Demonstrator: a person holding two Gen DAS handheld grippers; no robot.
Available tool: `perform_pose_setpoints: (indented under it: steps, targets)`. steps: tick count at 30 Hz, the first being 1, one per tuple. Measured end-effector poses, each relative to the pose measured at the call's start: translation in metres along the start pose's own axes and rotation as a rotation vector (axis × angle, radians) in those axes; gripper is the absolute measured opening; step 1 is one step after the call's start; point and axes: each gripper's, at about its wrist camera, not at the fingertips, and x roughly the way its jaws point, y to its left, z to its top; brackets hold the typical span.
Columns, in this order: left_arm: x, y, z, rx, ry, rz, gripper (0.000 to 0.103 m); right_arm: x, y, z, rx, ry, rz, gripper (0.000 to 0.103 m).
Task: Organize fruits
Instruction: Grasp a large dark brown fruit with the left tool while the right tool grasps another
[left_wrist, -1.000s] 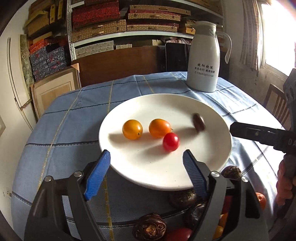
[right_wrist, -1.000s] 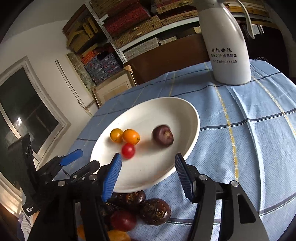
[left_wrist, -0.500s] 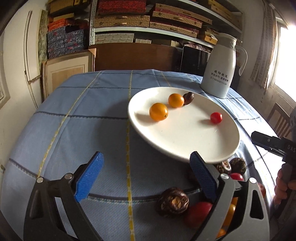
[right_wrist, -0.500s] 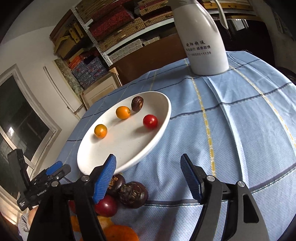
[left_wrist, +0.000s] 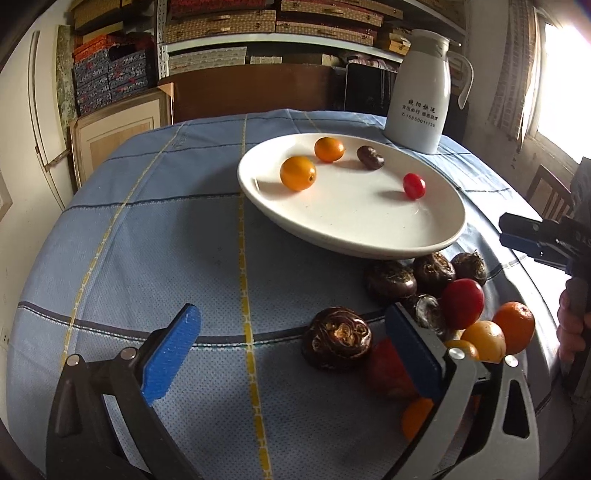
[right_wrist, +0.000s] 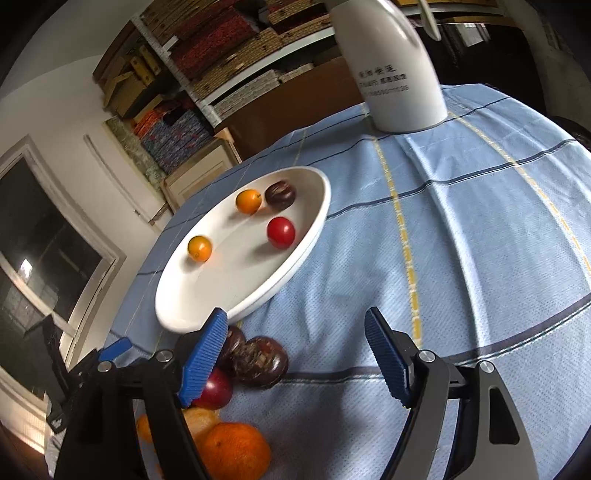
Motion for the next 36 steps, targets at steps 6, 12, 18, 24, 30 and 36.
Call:
perform_pose_setpoints:
  steps: [6, 12, 18, 24, 30, 36]
  targets:
    - [0.003, 0.003, -0.001, -0.011, 0.021, -0.003, 0.098, 0.009, 0.016, -0.011, -0.074, 0.073, 0.029, 0.077]
    - [0.003, 0.007, -0.002, -0.016, 0.038, 0.008, 0.099, 0.015, 0.02, -0.014, -0.086, 0.09, 0.015, 0.077]
    - [-0.002, 0.021, -0.006, -0.03, 0.042, 0.073, 0.099, 0.025, 0.033, -0.018, -0.181, 0.125, -0.077, 0.077]
    - [-0.009, 0.032, -0.009, -0.049, 0.025, 0.136, 0.099, 0.019, 0.03, -0.014, -0.257, 0.09, -0.256, 0.073]
    - [-0.014, 0.01, -0.009, 0.061, 0.001, 0.108, 0.099, 0.016, 0.029, -0.013, -0.254, 0.084, -0.198, 0.071]
    - [0.001, 0.008, -0.005, 0.064, 0.058, 0.066, 0.099, 0.026, 0.029, -0.014, -0.248, 0.12, -0.196, 0.071]
